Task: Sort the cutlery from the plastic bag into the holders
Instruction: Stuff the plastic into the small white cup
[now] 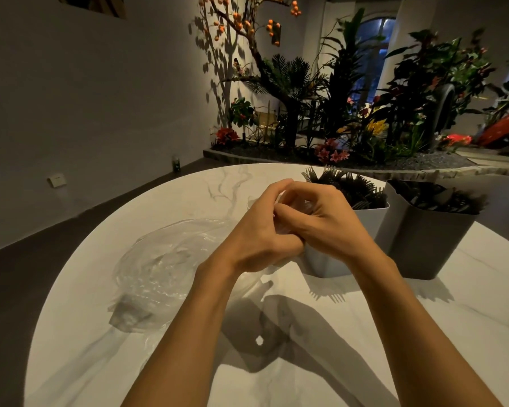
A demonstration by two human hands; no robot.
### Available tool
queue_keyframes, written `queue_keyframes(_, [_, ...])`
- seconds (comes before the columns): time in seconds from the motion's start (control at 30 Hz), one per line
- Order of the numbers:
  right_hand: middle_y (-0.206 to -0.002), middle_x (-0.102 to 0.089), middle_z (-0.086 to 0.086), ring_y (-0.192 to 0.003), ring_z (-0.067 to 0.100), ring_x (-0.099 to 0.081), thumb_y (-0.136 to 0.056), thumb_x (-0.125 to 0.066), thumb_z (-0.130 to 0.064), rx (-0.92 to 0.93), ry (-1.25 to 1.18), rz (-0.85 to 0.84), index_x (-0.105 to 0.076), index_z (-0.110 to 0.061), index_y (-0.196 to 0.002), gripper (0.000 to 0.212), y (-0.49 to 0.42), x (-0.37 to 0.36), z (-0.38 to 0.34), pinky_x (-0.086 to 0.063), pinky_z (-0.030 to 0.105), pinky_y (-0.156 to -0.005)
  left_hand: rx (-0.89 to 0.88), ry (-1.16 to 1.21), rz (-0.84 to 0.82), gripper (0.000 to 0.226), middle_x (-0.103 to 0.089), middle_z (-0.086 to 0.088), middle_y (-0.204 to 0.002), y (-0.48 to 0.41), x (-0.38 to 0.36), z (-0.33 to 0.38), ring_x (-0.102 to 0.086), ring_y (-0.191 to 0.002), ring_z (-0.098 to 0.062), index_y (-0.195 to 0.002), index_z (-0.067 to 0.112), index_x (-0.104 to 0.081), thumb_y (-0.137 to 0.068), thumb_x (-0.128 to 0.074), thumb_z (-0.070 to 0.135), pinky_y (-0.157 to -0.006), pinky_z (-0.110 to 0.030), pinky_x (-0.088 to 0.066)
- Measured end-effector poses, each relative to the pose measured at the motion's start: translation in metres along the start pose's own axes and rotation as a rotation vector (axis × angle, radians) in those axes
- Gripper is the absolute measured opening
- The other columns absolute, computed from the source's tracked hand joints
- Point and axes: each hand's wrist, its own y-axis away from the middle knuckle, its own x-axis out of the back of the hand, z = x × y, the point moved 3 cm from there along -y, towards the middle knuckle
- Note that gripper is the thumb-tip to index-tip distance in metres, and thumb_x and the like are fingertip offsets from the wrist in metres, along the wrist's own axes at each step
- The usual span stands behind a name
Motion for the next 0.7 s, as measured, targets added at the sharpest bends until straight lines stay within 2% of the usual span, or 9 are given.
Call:
queue_keyframes(0.1, [-0.076, -0.07, -0.011, -0.076, 0.009, -0.069, -0.09, -0.069, -0.02, 0.02, -0.019, 0.039, -0.072, -0.021, -0.086, 0.005, 0.0, -0.003, -0.005, -0.056, 0.024, -0.065, -0.002, 0.05, 0.005, 0.084, -0.058, 0.012, -0.134, -0.001, 0.003, -0.005, -0.06, -0.122, -0.009, -0.142, 0.032, -0.043, -0.063, -0.066, 0.013, -0.087, -0.021, -0.057])
queue_keyframes(0.23, [-0.077, -0.073, -0.004, -0.072, 0.014, -0.071, -0.09, -0.071, -0.025, -0.094, -0.044, -0.043, -0.071, -0.019, -0.086, 0.008, -0.005, -0.007, -0.002, -0.061, 0.038, -0.066, 0.036, 0.056, 0.037, 0.077, -0.061, 0.006, -0.128, -0.006, 0.01, -0.015, -0.063, -0.113, -0.015, -0.137, 0.027, -0.049, -0.064, -0.067, 0.012, -0.073, -0.023, -0.059])
queue_keyframes(0.3, [-0.076, -0.072, -0.003, -0.074, 0.015, -0.07, -0.089, -0.07, -0.025, -0.132, 0.003, 0.005, -0.071, -0.018, -0.083, 0.008, -0.013, -0.007, -0.001, -0.061, 0.045, -0.069, 0.055, 0.061, 0.121, 0.078, -0.06, 0.005, -0.128, -0.008, 0.019, -0.02, -0.06, -0.117, -0.014, -0.14, 0.027, -0.048, -0.066, -0.071, 0.021, -0.082, -0.026, -0.059])
queue_keyframes(0.4, [-0.081, -0.07, -0.003, -0.077, 0.015, -0.066, -0.089, -0.067, -0.026, -0.144, 0.186, 0.199, -0.071, -0.014, -0.087, 0.013, -0.034, 0.004, -0.001, -0.058, 0.04, -0.071, 0.106, 0.058, 0.323, 0.081, -0.056, 0.001, -0.13, -0.011, 0.03, -0.029, -0.056, -0.121, -0.017, -0.145, 0.026, -0.045, -0.073, -0.082, 0.036, -0.095, -0.033, -0.055])
queue_keyframes(0.47, [-0.085, -0.069, -0.001, -0.082, 0.018, -0.065, -0.091, -0.063, -0.027, -0.148, 0.32, 0.302, -0.069, -0.013, -0.092, 0.015, -0.048, 0.011, -0.002, -0.058, 0.041, -0.074, 0.164, -0.069, 0.417, 0.083, -0.046, -0.001, -0.142, -0.012, 0.033, -0.036, -0.048, -0.129, -0.017, -0.147, 0.028, -0.041, -0.078, -0.086, 0.036, -0.103, -0.031, -0.047])
queue_keyframes(0.57, [-0.081, -0.065, 0.005, -0.079, 0.026, -0.06, -0.094, -0.058, -0.024, -0.119, 0.556, 0.322, -0.065, -0.011, -0.091, 0.015, -0.068, 0.006, -0.001, -0.052, 0.041, -0.07, 0.213, -0.199, 0.341, 0.083, -0.034, 0.002, -0.153, -0.011, 0.026, -0.043, -0.039, -0.138, -0.017, -0.148, 0.031, -0.039, -0.079, -0.086, 0.034, -0.1, -0.023, -0.034])
queue_keyframes(0.7, [-0.085, -0.06, 0.01, -0.079, 0.031, -0.055, -0.095, -0.055, -0.014, -0.084, 0.766, 0.161, -0.054, -0.01, -0.088, 0.008, -0.087, -0.022, 0.014, -0.044, 0.042, -0.066, 0.238, -0.27, 0.26, 0.069, -0.034, 0.006, -0.15, -0.009, 0.02, -0.047, -0.043, -0.133, -0.014, -0.143, 0.026, -0.047, -0.083, -0.082, 0.032, -0.096, -0.018, -0.033])
